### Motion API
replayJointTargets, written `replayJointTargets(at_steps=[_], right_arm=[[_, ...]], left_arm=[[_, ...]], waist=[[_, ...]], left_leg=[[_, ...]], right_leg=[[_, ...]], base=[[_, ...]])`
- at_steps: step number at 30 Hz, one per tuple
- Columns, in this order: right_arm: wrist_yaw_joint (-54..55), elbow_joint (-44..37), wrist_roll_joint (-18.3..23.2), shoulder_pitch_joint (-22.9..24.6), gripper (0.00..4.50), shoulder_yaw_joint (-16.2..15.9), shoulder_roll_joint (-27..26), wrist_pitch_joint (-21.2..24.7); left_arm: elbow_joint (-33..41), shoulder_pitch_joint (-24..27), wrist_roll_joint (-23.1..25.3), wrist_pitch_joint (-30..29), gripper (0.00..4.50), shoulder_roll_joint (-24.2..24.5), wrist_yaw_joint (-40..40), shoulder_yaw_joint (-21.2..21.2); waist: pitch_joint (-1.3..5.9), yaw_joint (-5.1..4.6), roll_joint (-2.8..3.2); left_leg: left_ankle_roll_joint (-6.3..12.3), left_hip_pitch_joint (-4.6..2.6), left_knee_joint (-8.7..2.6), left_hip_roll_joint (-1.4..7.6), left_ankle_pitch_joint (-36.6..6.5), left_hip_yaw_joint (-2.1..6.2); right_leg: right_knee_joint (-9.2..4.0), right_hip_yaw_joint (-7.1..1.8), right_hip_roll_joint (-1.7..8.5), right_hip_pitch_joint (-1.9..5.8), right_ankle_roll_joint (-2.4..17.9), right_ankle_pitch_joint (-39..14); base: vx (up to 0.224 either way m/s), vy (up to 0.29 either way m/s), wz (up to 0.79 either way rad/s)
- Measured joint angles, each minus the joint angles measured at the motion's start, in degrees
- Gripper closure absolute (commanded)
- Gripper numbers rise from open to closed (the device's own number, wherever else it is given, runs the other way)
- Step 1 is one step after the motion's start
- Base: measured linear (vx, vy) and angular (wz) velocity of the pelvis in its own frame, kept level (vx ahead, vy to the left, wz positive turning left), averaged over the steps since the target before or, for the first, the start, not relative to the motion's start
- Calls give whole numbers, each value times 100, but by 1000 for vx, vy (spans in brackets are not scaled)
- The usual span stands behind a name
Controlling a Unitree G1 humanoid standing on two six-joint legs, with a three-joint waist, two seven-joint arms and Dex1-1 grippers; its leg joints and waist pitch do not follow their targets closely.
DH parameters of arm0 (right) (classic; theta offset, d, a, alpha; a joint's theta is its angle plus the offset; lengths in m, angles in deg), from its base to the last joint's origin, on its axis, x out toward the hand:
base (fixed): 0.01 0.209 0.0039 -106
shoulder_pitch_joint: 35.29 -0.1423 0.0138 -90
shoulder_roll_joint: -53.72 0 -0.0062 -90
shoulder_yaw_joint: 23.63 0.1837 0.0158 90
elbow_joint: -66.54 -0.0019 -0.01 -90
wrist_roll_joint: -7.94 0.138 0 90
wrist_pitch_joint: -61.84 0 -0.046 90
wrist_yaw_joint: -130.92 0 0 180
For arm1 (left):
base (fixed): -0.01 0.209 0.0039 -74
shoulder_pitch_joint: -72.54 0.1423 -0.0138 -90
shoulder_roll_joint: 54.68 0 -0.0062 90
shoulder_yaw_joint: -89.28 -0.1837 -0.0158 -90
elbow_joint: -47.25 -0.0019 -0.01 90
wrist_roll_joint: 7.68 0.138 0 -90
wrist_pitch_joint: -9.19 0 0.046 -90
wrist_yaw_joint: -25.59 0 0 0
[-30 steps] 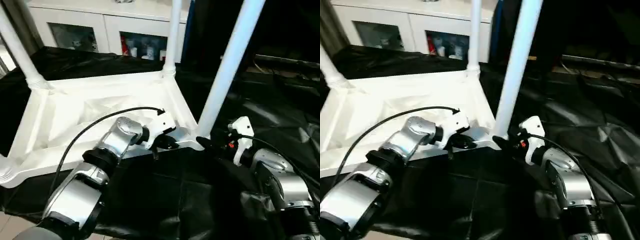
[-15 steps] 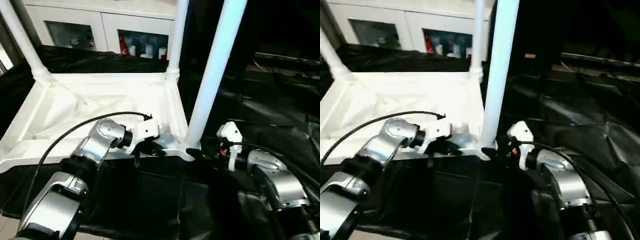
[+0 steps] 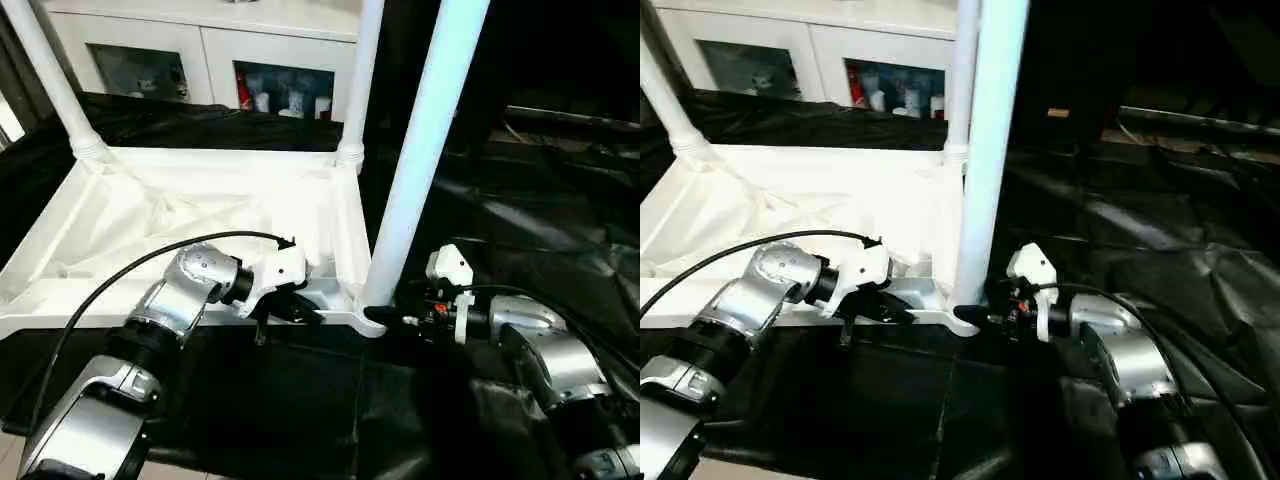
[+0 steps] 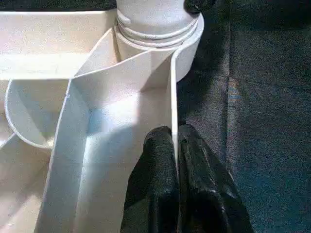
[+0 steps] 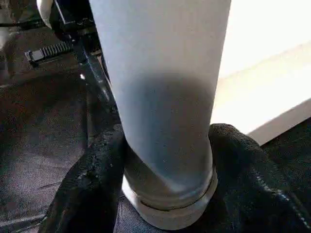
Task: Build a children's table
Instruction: Rotate leg to tighten
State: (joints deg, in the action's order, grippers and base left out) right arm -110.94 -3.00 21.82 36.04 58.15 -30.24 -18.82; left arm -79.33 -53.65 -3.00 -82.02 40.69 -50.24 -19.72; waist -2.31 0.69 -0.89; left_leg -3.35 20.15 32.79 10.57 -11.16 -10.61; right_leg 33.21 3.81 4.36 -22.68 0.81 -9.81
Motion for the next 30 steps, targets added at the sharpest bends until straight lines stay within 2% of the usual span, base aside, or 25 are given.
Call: replayJointTargets(at_steps=[11,14,18,22,24,26,27,30], right_arm=[[276,-407,-4,311,233,109,-68,32],[945,-401,-114,348,238,242,-340,10],[2380,-431,-360,441,240,530,-994,56],[3550,-432,-544,411,241,696,-1510,172],[4370,-294,-733,247,241,832,-1893,205],[4750,-211,-797,153,241,886,-2005,217],[4820,-193,-803,135,185,897,-2008,229],[4876,-223,-802,121,165,897,-2072,260]], left_arm=[[77,29,31,-36,450,-103,176,-2],[-85,-44,78,-149,450,-279,672,76],[-282,-222,251,-453,450,-616,1425,136],[-421,-347,362,-720,450,-975,2061,147],[-576,-469,449,-861,450,-1247,2522,182],[-615,-498,473,-961,450,-1424,2784,188],[-623,-497,475,-988,450,-1489,2866,189],[-626,-496,475,-990,450,-1495,2866,195]], waist=[[-4,23,0],[-16,19,-9],[-34,-49,-27],[-50,-68,-8],[-81,-82,29],[-91,-104,58],[-94,-115,76],[-99,-161,81]], left_leg=[[0,-3,0,0,0,-1],[0,-6,0,-3,0,-2],[0,-8,0,-13,0,2],[0,-7,-2,-35,0,23],[1,-6,-5,-46,-1,50],[3,-6,-23,-61,-2,56],[3,-11,-34,-61,-2,58],[4,-11,-45,-71,-2,58]], right_leg=[[-2,-2,0,-5,-3,-2],[-7,-6,0,-6,-29,-17],[-23,-8,6,-8,-40,-24],[-58,-10,11,-2,-46,-28],[-112,4,11,-9,-48,-30],[-171,5,16,4,-52,-32],[-215,11,16,29,-52,-32],[-257,4,18,71,-53,-32]], base=[[0,0,0],[0,0,0],[0,0,0],[0,0,0],[0,0,0],[0,0,0],[0,0,0],[0,0,0]])
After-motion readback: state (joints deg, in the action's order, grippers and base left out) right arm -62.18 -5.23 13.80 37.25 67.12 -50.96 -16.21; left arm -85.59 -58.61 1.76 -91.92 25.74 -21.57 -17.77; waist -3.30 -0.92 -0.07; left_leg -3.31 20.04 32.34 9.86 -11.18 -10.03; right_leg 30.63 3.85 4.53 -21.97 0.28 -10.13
